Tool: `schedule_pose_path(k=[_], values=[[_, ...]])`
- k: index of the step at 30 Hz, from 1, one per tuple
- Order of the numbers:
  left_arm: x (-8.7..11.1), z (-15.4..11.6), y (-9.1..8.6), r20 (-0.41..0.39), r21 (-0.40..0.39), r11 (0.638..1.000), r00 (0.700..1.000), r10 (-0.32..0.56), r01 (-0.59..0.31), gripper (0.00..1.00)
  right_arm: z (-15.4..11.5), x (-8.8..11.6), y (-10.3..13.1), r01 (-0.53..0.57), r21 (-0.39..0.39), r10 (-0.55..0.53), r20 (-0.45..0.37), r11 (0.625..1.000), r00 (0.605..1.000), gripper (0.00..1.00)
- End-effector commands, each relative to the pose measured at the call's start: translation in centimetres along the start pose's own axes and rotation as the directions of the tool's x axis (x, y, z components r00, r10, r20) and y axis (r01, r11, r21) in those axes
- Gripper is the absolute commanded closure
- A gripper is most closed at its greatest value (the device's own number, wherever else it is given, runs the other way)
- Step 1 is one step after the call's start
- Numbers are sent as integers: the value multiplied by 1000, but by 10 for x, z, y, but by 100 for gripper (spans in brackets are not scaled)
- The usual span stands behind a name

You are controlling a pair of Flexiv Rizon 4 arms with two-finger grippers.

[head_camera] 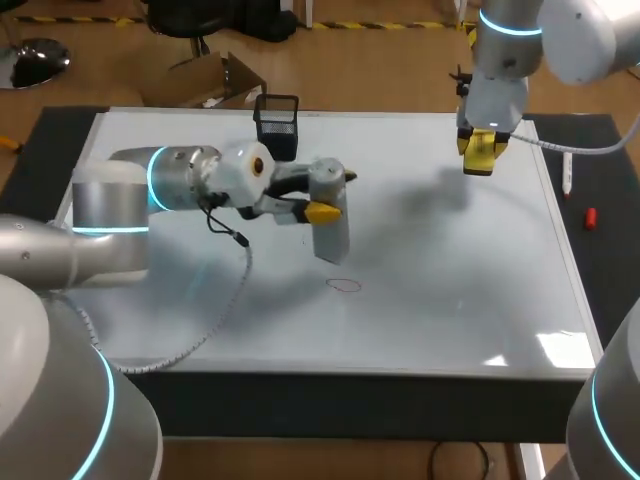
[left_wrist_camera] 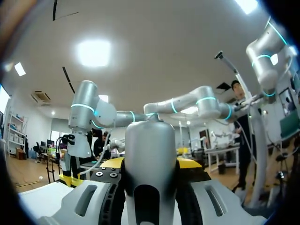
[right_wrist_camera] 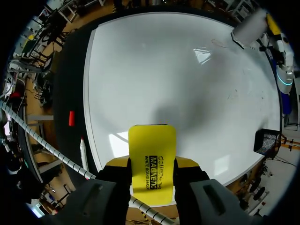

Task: Pick up the inspection probe, press it on each red-marked spot on the whiteboard one by one, put down the probe, pick up the eraser, and wipe off all the red marks.

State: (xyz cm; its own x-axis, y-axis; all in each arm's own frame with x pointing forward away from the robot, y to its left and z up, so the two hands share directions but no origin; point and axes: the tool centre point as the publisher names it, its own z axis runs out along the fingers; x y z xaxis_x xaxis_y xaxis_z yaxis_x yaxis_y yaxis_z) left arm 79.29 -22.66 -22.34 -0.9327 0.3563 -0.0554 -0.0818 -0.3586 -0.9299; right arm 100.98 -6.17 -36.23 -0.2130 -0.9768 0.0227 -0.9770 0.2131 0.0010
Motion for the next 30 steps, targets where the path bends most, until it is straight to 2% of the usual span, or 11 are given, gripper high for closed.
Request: schedule_pose_path(k=[1, 13, 30], values=[[-6, 4, 16, -25, 24, 1000, 1000, -8, 9, 100, -1, 1, 0, 2, 2, -2, -3, 1000, 1000, 100], [0, 4, 46, -32, 26, 999, 999, -35, 35, 100, -1, 1, 0, 2, 2, -2, -3, 1000, 1000, 100], [9, 4, 58, -55, 11, 999, 997, -46, 47, 100, -1, 1, 0, 2, 2, -2, -3, 1000, 1000, 100]])
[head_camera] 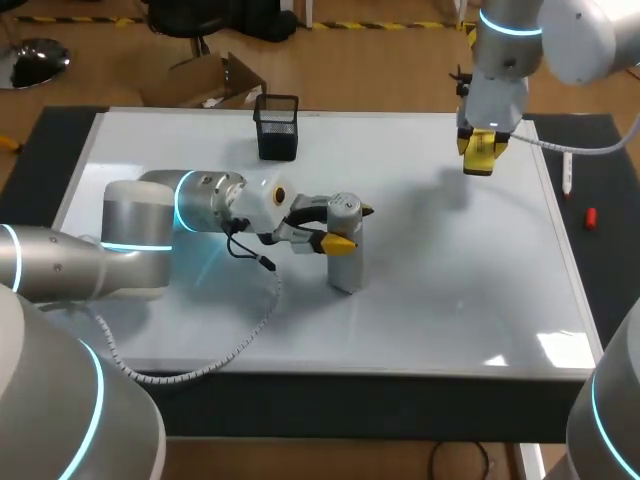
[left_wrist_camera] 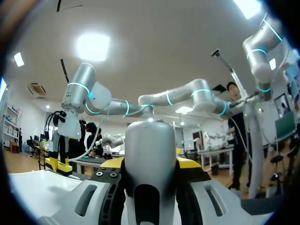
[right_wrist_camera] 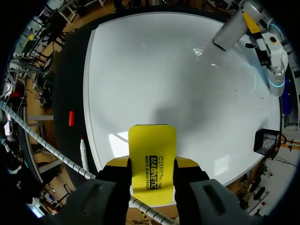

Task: Pick up the inspection probe, press it on each red-marked spot on the whiteboard one by one, put down the probe, pick up the eraser, and wipe off all the red marks.

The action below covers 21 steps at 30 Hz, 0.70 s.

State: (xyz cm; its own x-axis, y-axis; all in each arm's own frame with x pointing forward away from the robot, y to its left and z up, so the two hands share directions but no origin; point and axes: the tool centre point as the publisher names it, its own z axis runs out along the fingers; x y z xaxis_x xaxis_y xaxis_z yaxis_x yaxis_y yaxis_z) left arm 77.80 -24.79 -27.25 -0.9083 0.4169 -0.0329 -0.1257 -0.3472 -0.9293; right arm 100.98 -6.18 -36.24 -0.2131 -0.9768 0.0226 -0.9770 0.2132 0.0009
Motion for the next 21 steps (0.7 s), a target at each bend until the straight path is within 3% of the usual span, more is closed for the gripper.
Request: schedule_pose_path(k=[1, 21], values=[[0, -2, 3, -3, 4, 1000, 1000, -3, 3, 100, -1, 1, 0, 2, 2, -2, -3, 1000, 1000, 100], [0, -3, 14, -11, -32, 999, 1000, -11, 11, 100, -1, 1, 0, 2, 2, -2, -3, 1000, 1000, 100]])
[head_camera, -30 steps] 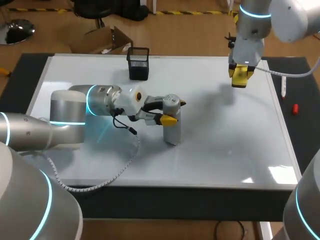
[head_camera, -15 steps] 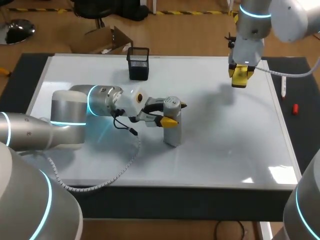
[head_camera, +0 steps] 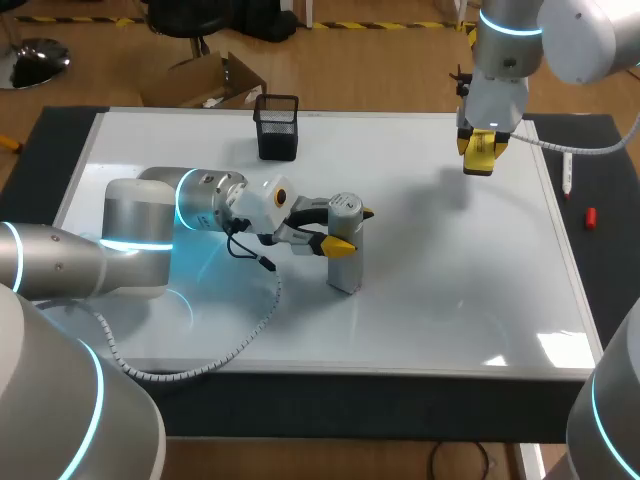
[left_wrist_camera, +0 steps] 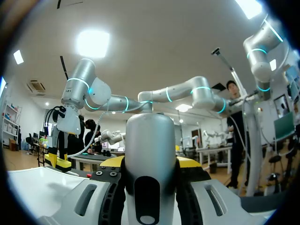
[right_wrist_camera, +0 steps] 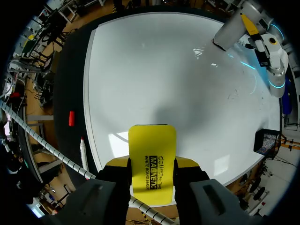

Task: Pick up the inspection probe, press it on each red-marked spot on the whiteboard one by one, put down the probe, pick up the eraser, and wipe off all the red marks.

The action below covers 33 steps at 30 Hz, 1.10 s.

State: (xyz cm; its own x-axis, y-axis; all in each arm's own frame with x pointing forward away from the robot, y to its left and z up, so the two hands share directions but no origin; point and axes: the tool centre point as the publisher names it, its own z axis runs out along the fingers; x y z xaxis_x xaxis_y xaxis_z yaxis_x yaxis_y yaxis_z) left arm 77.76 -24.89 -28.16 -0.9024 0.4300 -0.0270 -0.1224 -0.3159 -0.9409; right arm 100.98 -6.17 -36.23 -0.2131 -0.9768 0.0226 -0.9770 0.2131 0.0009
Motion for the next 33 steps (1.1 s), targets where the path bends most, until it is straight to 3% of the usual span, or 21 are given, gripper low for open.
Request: schedule_pose_path(k=[1, 19, 33], values=[[-1, -1, 5, -1, -1, 1000, 1000, -1, 1, 100, -1, 1, 0, 2, 2, -2, -3, 1000, 1000, 100], [-3, -1, -6, -9, -8, 1000, 1000, 13, -13, 100, -1, 1, 0, 2, 2, -2, -3, 1000, 1000, 100], [-11, 4, -39, -4, 16, 999, 999, 39, -39, 100, -1, 1, 0, 2, 2, -2, -3, 1000, 1000, 100]])
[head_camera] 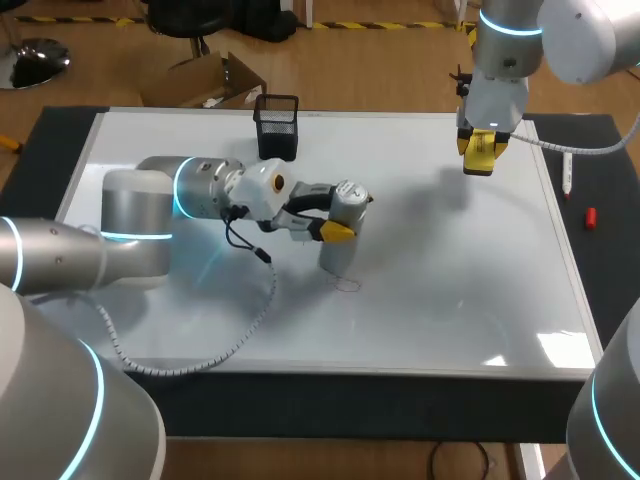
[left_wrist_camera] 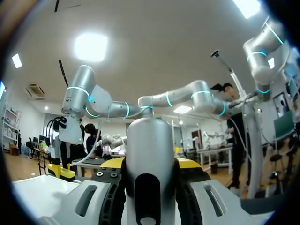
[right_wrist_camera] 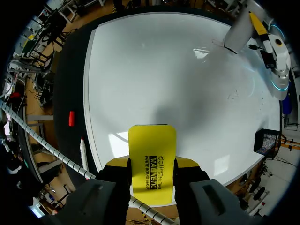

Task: Pick up the inspection probe, press it on each red-marked spot on the whiteboard one by one, put down the probe, pick up the eraser, and wipe off all the red marks.

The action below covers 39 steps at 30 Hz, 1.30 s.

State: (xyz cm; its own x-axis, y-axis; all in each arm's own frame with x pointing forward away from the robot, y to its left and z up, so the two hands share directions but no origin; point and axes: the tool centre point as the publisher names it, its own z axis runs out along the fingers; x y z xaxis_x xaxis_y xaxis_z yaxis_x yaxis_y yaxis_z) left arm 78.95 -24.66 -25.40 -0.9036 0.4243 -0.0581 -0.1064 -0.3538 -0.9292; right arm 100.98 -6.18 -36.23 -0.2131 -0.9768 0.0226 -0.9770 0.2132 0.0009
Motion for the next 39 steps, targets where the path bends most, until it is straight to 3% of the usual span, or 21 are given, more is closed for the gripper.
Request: schedule_pose_path(k=[1, 8, 17, 27, 39], values=[[-2, 1, -13, 1, -14, 1000, 1000, 12, -12, 100, -1, 1, 0, 2, 2, -2, -3, 1000, 1000, 100], [-17, -10, -33, 25, -12, 998, 998, 61, -60, 100, -1, 1, 0, 2, 2, -2, -3, 1000, 1000, 100], [-37, -43, -67, 101, -28, 990, 985, 140, -137, 100, -1, 1, 0, 2, 2, -2, -3, 1000, 1000, 100], [-52, -95, -98, 222, -51, 979, 954, 202, -195, 100, -1, 1, 0, 2, 2, -2, -3, 1000, 1000, 100], [-59, -163, -115, 378, -44, 978, 902, 207, -206, 100, -1, 1, 0, 2, 2, -2, -3, 1000, 1000, 100]])
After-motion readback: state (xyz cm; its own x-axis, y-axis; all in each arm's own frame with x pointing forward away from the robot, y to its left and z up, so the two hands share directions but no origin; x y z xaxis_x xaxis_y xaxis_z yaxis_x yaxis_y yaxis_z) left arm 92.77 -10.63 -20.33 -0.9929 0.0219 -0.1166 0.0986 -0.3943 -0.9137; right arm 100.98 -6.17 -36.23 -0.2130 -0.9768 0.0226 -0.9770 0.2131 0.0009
